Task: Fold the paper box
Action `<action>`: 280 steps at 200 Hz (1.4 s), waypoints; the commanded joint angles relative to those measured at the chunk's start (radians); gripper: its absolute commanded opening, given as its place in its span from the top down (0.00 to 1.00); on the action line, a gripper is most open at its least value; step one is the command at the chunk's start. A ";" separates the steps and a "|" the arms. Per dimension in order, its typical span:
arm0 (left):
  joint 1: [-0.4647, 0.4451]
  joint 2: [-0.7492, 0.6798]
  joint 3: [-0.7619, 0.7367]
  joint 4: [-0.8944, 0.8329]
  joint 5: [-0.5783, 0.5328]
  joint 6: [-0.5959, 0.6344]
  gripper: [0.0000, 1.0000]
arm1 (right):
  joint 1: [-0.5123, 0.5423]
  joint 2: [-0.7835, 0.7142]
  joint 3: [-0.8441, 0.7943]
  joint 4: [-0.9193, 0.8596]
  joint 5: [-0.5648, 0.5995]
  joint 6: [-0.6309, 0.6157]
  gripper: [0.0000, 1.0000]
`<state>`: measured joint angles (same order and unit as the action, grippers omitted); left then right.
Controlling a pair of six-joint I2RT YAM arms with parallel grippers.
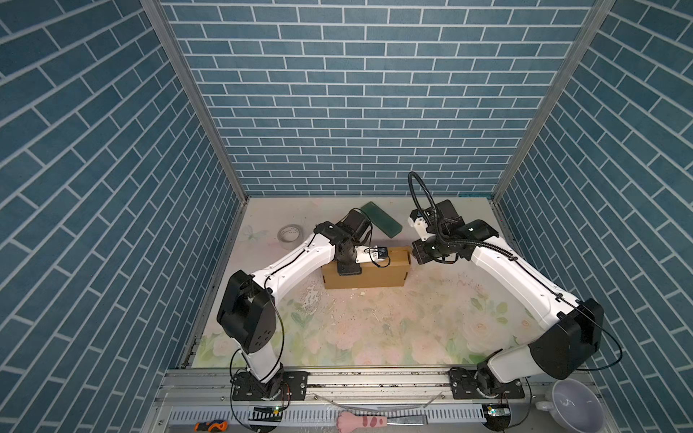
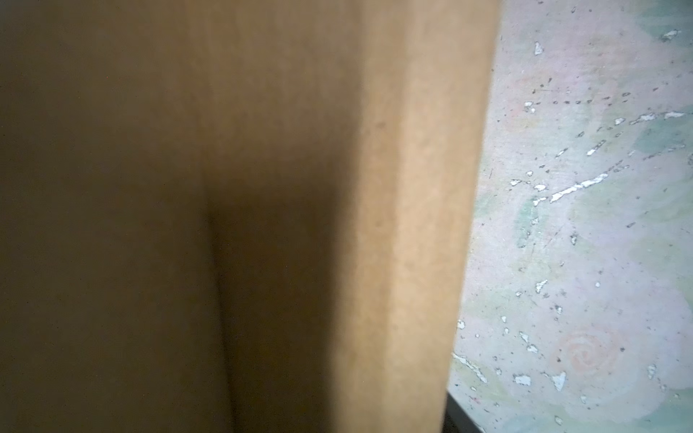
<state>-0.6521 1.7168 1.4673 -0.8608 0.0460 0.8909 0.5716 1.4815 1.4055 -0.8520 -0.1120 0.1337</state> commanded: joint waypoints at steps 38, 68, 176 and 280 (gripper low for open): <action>0.005 0.046 -0.015 -0.010 0.028 0.007 0.38 | 0.010 0.014 0.028 -0.011 -0.007 0.016 0.83; 0.005 0.044 -0.017 -0.010 0.029 0.008 0.38 | 0.010 0.017 0.003 -0.019 0.088 -0.011 0.81; 0.005 0.047 -0.018 -0.011 0.029 0.005 0.40 | 0.009 0.045 0.054 -0.010 -0.021 0.027 0.93; 0.005 0.044 -0.022 -0.006 0.041 0.004 0.41 | -0.010 0.057 0.084 0.024 -0.222 0.199 1.00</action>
<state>-0.6502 1.7191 1.4673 -0.8581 0.0528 0.8948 0.5602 1.5349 1.4353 -0.8661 -0.2001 0.2680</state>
